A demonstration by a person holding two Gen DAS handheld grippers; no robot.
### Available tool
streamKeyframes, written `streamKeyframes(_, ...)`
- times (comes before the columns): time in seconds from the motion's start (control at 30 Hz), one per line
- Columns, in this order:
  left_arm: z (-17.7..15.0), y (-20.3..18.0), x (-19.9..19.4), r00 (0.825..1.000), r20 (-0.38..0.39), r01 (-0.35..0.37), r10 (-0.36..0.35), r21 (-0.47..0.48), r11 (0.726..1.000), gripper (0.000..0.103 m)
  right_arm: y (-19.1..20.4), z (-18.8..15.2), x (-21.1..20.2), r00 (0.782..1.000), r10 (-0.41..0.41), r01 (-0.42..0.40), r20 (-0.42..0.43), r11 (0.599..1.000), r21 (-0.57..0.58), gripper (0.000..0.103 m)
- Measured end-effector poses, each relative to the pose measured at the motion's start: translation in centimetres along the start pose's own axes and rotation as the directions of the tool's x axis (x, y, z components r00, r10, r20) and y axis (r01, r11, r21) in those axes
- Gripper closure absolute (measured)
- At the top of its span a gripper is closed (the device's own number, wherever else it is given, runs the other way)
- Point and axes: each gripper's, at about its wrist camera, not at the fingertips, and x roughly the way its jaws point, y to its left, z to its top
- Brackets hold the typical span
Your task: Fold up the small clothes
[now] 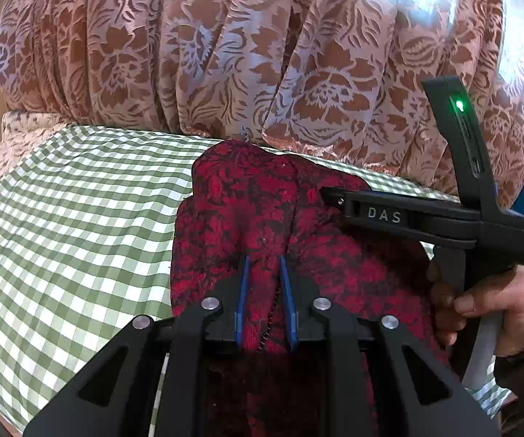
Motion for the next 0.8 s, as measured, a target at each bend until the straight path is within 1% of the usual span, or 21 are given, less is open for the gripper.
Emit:
streamKeyframes(0.03,0.1,0.0,-0.5,1.000,0.006,0.010,-0.010,-0.007,1.000,0.085,-0.1,0.1,-0.3,1.000,0.012,-0.012,0.005,1.000,0.004,0.047)
streamKeyframes(0.07,0.1,0.0,-0.9,1.000,0.012,0.012,-0.012,-0.010,1.000,0.078,-0.4,0.2,-0.7,0.999,0.028,-0.029,0.015,0.999,0.015,0.044)
streamKeyframes(0.1,0.2,0.0,-1.4,1.000,0.018,0.016,-0.015,-0.015,1.000,0.062,-0.8,0.3,-1.2,0.998,0.054,-0.055,0.028,0.998,0.033,0.037)
streamKeyframes(0.13,0.3,0.1,-2.0,0.999,0.029,0.017,-0.017,-0.022,1.000,0.049,-1.5,0.4,-1.9,0.994,0.098,-0.100,0.042,0.993,0.059,0.030)
streamKeyframes(0.17,0.4,0.2,-2.6,0.999,0.040,-0.013,0.014,-0.029,0.999,0.025,-2.2,0.5,-2.7,0.989,0.137,-0.141,0.050,0.986,0.084,0.011)
streamKeyframes(0.2,0.5,0.5,-3.0,0.998,0.051,-0.032,0.034,-0.039,0.999,0.023,-2.5,0.5,-3.1,0.988,0.143,-0.148,0.052,0.984,0.097,0.003)
streamKeyframes(0.23,0.6,1.1,-3.2,0.998,0.049,-0.023,0.026,-0.059,0.998,0.023,-3.3,0.3,-3.9,0.986,0.152,-0.159,0.063,0.979,0.125,0.003)
streamKeyframes(0.3,0.9,2.4,-3.1,1.000,0.022,0.012,-0.010,-0.110,0.994,0.021,-5.3,-0.6,-5.1,0.978,0.190,-0.203,0.085,0.962,0.184,0.003)
streamKeyframes(0.37,1.1,3.4,-2.1,0.996,-0.030,0.072,-0.078,-0.162,0.984,0.020,-6.9,-1.7,-5.5,0.970,0.226,-0.241,0.089,0.940,0.240,0.003)
streamKeyframes(0.4,1.2,3.8,-1.7,0.993,-0.045,0.100,-0.110,-0.191,0.977,0.016,-8.1,-2.9,-5.4,0.960,0.269,-0.280,0.079,0.916,0.288,0.003)
streamKeyframes(0.47,1.1,4.6,-1.0,0.978,-0.066,0.175,-0.198,-0.257,0.950,0.011,-9.5,-4.5,-5.0,0.951,0.304,-0.307,0.064,0.887,0.345,0.003)
streamKeyframes(0.5,1.0,4.8,-0.5,0.969,-0.077,0.204,-0.234,-0.278,0.939,0.009,-10.3,-5.7,-4.7,0.940,0.335,-0.332,0.059,0.865,0.377,0.003)
streamKeyframes(0.53,0.9,5.0,0.2,0.960,-0.091,0.226,-0.263,-0.298,0.928,0.007,-10.7,-6.4,-4.5,0.929,0.366,-0.358,0.060,0.844,0.400,0.003)
streamKeyframes(0.57,0.8,5.0,0.7,0.956,-0.102,0.233,-0.275,-0.305,0.923,0.006,-11.0,-7.2,-4.0,0.908,0.413,-0.398,0.062,0.811,0.428,0.003)
streamKeyframes(0.6,0.5,5.0,1.1,0.954,-0.113,0.231,-0.277,-0.309,0.922,0.004,-11.4,-8.2,-3.4,0.872,0.485,-0.457,0.065,0.759,0.464,0.003)
streamKeyframes(0.63,0.1,5.1,1.7,0.946,-0.125,0.247,-0.298,-0.317,0.916,0.004,-11.5,-8.7,-2.9,0.848,0.526,-0.488,0.065,0.726,0.484,0.003)
streamKeyframes(0.67,-0.2,5.3,2.4,0.931,-0.139,0.276,-0.337,-0.334,0.901,0.004,-11.4,-9.2,-2.3,0.828,0.558,-0.509,0.063,0.699,0.503,0.003)
streamKeyframes(0.7,-0.6,5.5,2.9,0.918,-0.150,0.299,-0.368,-0.349,0.888,0.004,-11.3,-9.6,-1.9,0.817,0.573,-0.520,0.065,0.684,0.510,0.003)
streamKeyframes(0.73,-1.1,5.9,3.8,0.898,-0.159,0.327,-0.410,-0.383,0.864,0.004,-11.2,-9.9,-1.3,0.796,0.600,-0.547,0.081,0.655,0.520,0.003)
streamKeyframes(0.8,-2.3,6.6,4.9,0.871,-0.154,0.361,-0.466,-0.442,0.821,0.007,-10.7,-10.1,-0.8,0.780,0.618,-0.569,0.096,0.638,0.519,0.003)
